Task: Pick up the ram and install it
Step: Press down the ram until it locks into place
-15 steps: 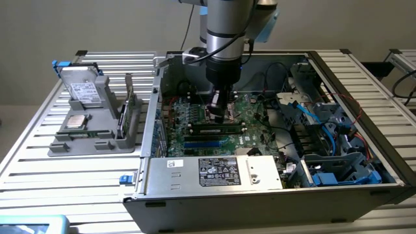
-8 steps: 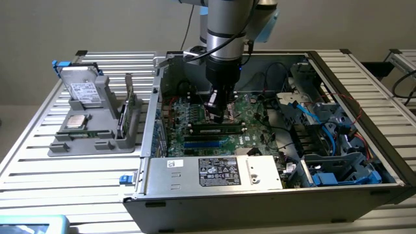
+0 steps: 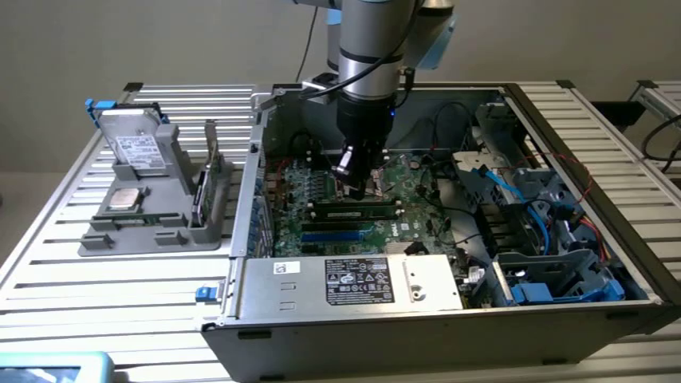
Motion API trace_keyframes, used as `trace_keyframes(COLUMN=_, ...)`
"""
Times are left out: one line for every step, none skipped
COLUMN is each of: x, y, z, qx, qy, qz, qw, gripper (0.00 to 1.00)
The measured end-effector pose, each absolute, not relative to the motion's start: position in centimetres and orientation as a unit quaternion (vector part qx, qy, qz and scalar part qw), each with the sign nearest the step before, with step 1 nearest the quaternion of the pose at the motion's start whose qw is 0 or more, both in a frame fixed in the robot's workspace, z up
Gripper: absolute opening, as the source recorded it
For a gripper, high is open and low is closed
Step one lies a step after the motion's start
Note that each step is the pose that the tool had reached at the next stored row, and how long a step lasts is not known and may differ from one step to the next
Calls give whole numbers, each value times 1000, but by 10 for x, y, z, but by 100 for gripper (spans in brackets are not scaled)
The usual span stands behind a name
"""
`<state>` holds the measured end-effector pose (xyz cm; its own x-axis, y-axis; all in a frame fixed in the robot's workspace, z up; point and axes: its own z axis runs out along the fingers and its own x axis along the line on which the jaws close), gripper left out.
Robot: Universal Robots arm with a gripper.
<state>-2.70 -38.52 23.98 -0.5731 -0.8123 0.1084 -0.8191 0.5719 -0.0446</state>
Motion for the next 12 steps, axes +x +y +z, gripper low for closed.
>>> trace_keyframes(x=-27, y=-385, z=240, qx=459, qy=-887, qz=45, qw=36, gripper=11)
trace_keyframes(x=-27, y=-385, z=240, qx=457, qy=-888, qz=46, qw=33, gripper=11)
trace_keyframes(x=-27, y=-385, z=240, qx=454, qy=-889, qz=49, qw=29, gripper=11)
trace_keyframes(x=-27, y=-385, z=240, qx=450, qy=-891, qz=49, qw=27, gripper=11)
trace_keyframes(x=-27, y=-385, z=240, qx=446, qy=-893, qz=50, qw=25, gripper=11)
trace_keyframes(x=-27, y=-385, z=240, qx=441, qy=-896, qz=51, qw=24, gripper=11)
trace_keyframes(x=-27, y=-385, z=240, qx=436, qy=-898, qz=51, qw=24, gripper=11)
trace_keyframes(x=-27, y=-385, z=240, qx=431, qy=-901, qz=51, qw=23, gripper=11)
trace_keyframes(x=-27, y=-385, z=240, qx=425, qy=-903, qz=51, qw=23, gripper=11)
trace_keyframes(x=-27, y=-385, z=240, qx=420, qy=-906, qz=52, qw=23, gripper=11)
trace_keyframes(x=-27, y=-385, z=240, qx=415, qy=-908, qz=52, qw=22, gripper=11)
trace_keyframes(x=-27, y=-385, z=240, qx=410, qy=-911, qz=52, qw=22, gripper=11)
